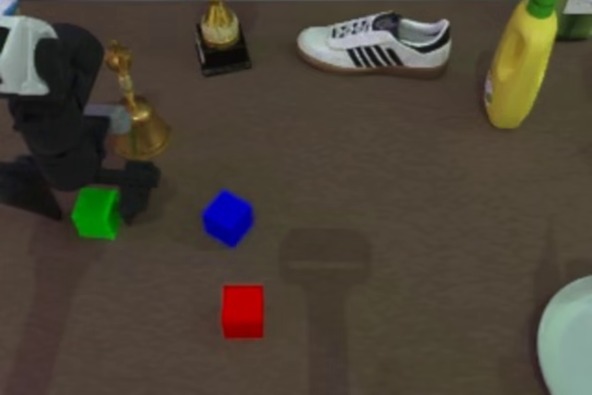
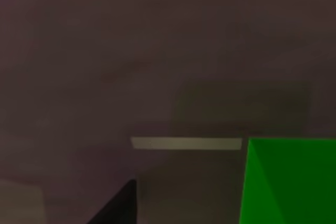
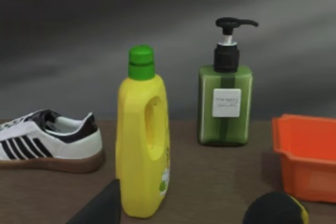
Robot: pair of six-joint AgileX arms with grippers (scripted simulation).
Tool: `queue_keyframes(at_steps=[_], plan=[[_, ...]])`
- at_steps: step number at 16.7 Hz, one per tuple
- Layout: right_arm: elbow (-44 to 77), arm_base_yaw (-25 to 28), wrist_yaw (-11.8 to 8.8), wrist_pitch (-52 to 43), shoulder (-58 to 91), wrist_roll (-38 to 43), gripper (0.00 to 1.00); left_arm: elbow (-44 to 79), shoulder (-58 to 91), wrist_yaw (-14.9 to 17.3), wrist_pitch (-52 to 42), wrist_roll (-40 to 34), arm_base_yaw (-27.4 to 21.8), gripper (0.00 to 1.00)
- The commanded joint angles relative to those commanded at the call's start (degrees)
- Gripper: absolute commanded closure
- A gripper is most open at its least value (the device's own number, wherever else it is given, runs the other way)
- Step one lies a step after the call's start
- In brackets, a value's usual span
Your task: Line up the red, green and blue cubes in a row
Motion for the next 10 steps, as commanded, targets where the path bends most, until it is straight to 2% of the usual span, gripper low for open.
queue_keyframes(at_steps=[8,10], plan=[[0.0,0.0,0.0,0.0,0.0,0.0,0.0,0.0,0.0,0.0,0.0,0.0,0.0,0.98],[0.0,0.0,0.0,0.0,0.0,0.0,0.0,0.0,0.0,0.0,0.0,0.0,0.0,1.0]])
